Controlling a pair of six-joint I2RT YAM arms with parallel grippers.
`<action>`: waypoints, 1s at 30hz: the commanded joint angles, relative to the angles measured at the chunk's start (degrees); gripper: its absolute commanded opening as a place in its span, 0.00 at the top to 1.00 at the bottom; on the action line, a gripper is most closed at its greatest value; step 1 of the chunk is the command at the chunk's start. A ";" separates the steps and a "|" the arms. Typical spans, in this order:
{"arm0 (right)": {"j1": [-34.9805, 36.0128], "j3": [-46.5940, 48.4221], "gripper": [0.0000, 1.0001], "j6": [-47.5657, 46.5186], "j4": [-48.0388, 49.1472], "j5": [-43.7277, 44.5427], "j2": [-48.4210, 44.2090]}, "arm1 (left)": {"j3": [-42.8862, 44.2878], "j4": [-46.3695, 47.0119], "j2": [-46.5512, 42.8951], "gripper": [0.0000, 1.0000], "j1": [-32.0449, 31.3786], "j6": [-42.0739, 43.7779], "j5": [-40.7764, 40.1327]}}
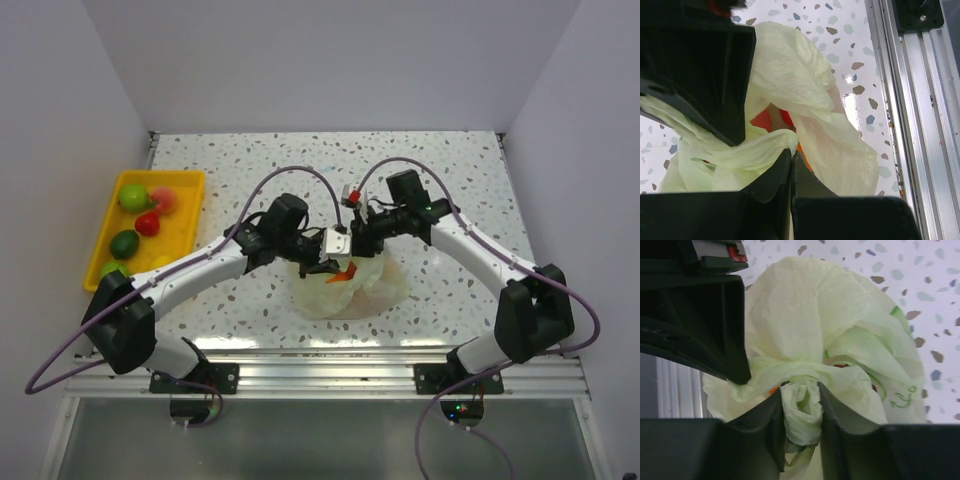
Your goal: Place the fake fruits into the plastic bag and tie a complex knot
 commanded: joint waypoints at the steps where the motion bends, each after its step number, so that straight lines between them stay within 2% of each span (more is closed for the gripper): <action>1: 3.16 1.94 0.74 -5.32 -5.52 -2.77 1.27 | 2.57 -0.77 0.36 1.00 1.84 -0.11 4.78; 3: 3.70 1.23 0.83 -5.23 -5.52 -2.59 1.54 | 2.57 -0.60 0.36 1.00 3.51 -1.07 5.31; 4: 3.79 1.23 0.93 -4.97 -5.69 -2.42 1.62 | 2.83 -0.68 0.36 1.00 4.13 -1.16 6.01; 5: 3.79 1.49 1.00 -4.88 -5.87 -2.24 1.62 | 2.92 -0.77 0.36 1.00 4.57 -0.82 5.93; 8: 3.61 2.90 1.00 -1.12 -4.13 -0.93 0.84 | 3.36 -1.04 0.01 1.00 6.06 0.32 5.23; 11: 1.60 3.42 1.00 11.69 5.77 2.32 -1.62 | 5.46 -0.86 -0.25 1.00 6.51 2.26 2.16; 12: 0.72 3.95 1.00 20.60 7.91 3.28 -1.80 | 6.25 -0.25 -0.17 1.00 6.51 3.22 0.06; 14: -2.88 5.27 1.00 30.75 13.69 3.56 -1.72 | 9.41 0.54 0.36 1.00 7.03 4.02 -1.62; 15: -3.76 5.53 1.00 39.07 15.21 4.25 -1.80 | 10.64 0.55 0.79 1.00 7.29 4.20 -2.07; 18: -5.79 5.45 1.00 50.96 19.61 6.18 -3.64 | 16.97 -0.50 2.98 1.00 7.73 4.81 -2.69; 24: -7.10 4.92 1.00 67.24 21.38 8.57 -9.79 | 28.04 -3.58 5.46 1.00 7.91 5.51 1.34; 30: -7.20 4.31 1.00 76.41 17.60 13.47 -16.74 | 30.87 -5.08 4.76 1.00 7.82 5.78 5.22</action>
